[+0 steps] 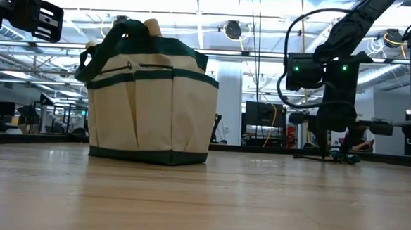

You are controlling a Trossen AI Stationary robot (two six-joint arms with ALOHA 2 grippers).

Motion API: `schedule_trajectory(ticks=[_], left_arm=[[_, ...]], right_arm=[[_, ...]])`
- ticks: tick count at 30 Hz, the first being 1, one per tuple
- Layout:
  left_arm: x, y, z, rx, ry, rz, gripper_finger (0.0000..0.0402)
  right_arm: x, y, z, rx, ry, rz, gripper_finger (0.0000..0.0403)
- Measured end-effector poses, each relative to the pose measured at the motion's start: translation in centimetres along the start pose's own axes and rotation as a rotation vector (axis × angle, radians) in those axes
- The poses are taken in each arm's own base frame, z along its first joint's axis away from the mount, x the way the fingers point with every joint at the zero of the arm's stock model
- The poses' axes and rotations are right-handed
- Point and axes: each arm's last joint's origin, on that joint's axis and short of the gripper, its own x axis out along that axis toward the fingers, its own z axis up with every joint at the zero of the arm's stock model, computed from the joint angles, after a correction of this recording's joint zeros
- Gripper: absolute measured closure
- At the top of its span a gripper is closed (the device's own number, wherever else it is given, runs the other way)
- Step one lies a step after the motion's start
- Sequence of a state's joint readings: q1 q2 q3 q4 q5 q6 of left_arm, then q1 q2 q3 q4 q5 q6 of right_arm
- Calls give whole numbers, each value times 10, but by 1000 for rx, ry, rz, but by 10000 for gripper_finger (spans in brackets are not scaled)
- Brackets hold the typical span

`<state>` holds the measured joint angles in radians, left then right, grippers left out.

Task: Pick & Place Garden tools in Gardening bag
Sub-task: Put the shear scissors into the gardening bag

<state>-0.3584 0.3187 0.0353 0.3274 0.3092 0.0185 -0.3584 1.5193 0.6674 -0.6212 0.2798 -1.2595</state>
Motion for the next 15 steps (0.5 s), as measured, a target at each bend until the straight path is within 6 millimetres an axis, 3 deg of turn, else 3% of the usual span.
schedule_trajectory(ticks=[5,13,15], left_arm=[[0,0,1,4,-7,0,185],[0,0,1,5,-6,0,185],[0,0,1,5,-6,0,185]], right_arm=[[4,2,1,10,-9,38,278],[4,5,1,59,-17,70,353],[4,5,1,75,-16,71,356]])
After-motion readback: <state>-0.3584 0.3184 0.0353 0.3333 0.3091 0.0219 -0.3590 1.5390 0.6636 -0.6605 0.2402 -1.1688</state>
